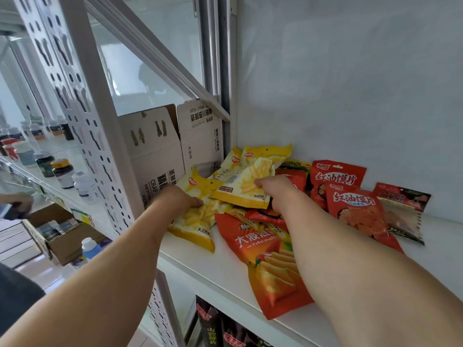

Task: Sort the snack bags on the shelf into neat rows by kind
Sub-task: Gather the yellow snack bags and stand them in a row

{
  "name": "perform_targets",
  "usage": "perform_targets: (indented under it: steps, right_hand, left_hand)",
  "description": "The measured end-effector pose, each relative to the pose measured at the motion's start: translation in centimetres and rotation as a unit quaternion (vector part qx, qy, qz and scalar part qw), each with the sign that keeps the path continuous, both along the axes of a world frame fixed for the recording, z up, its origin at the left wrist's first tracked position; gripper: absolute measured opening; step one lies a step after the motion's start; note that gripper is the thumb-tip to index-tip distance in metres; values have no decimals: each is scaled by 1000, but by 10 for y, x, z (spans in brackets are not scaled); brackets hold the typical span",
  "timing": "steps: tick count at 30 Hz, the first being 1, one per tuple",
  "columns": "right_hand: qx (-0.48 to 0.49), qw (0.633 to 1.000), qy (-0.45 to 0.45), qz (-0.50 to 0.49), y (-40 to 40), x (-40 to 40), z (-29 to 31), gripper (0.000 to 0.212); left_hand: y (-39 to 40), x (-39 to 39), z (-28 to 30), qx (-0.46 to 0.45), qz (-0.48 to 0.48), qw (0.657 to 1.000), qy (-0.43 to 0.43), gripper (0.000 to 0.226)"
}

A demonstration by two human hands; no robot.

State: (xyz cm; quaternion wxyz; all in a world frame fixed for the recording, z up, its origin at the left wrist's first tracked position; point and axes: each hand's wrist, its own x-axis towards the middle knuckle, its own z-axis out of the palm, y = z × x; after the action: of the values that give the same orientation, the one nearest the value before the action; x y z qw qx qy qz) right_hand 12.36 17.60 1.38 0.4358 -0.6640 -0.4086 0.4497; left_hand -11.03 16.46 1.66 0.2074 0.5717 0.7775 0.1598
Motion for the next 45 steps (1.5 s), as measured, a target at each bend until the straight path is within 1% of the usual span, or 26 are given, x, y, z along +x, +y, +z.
perform_targets:
  steps: [5, 7, 9, 10, 12, 14, 17, 18, 20, 22, 23, 25, 28, 31, 35, 39, 42, 44, 45]
  right_hand:
    - [34, 997, 62, 8, -8, 10, 1, 37]
    - [39, 993, 111, -11, -11, 11, 2, 35]
    - [40, 986, 157, -41, -18, 11, 6, 27]
    - [41, 984, 169, -48, -20, 11, 9, 28]
    - [55, 980, 181, -52, -25, 14, 14, 36]
    - [80, 976, 199, -48, -31, 17, 19, 38]
    - [125, 962, 240, -26, -48, 24, 24, 41]
    - [132, 961, 241, -21, -56, 27, 24, 41]
    - [141, 962, 231, -27, -75, 36, 26, 32]
    - [152, 964, 214, -49, -95, 47, 26, 26]
    - [155, 965, 202, -63, -106, 54, 26, 31]
    - [156, 968, 177, -84, -129, 67, 26, 45]
    - [155, 969, 163, -103, -170, 80, 24, 39]
    - [161, 960, 185, -136, -214, 89, 23, 34]
    - [167, 951, 181, -190, -268, 105, 19, 44]
    - [173, 944, 175, -220, -312, 132, 20, 38]
    - [172, 938, 162, -254, -340, 160, 23, 33]
    - [168, 934, 139, -281, -356, 183, 22, 43]
    - [172, 931, 129, -295, -364, 196, 22, 43]
  left_hand:
    - [-7, 7, 23, 37, 11, 999, 0, 53]
    - [-12, 9, 36, 53, 19, 998, -10, 47]
    - [-22, 14, 49, 73, 21, 997, -22, 36]
    - [-27, 17, 54, 82, 22, 996, -36, 34]
    - [-39, 23, 62, 96, 26, 992, -76, 37]
    - [-51, 27, 66, 106, 35, 983, -143, 45]
    - [-66, 29, 60, 92, 40, 969, -226, 55]
    - [-69, 29, 58, 85, 39, 965, -245, 59]
    - [-77, 33, 53, 64, 32, 955, -288, 64]
    - [-83, 39, 49, 50, 13, 940, -337, 57]
    - [-87, 42, 48, 42, -4, 932, -361, 54]
    - [-97, 52, 45, 24, -39, 917, -396, 56]
    - [-116, 66, 41, 7, -90, 895, -437, 55]
    - [-143, 81, 37, -28, -141, 876, -460, 56]
    - [-184, 102, 32, -82, -195, 856, -472, 36]
    - [-223, 129, 25, -102, -240, 840, -476, 20]
    - [-245, 156, 18, -111, -272, 823, -485, 16]
    - [-256, 177, 14, -121, -281, 813, -496, 17]
    - [-261, 189, 11, -128, -283, 809, -498, 18]
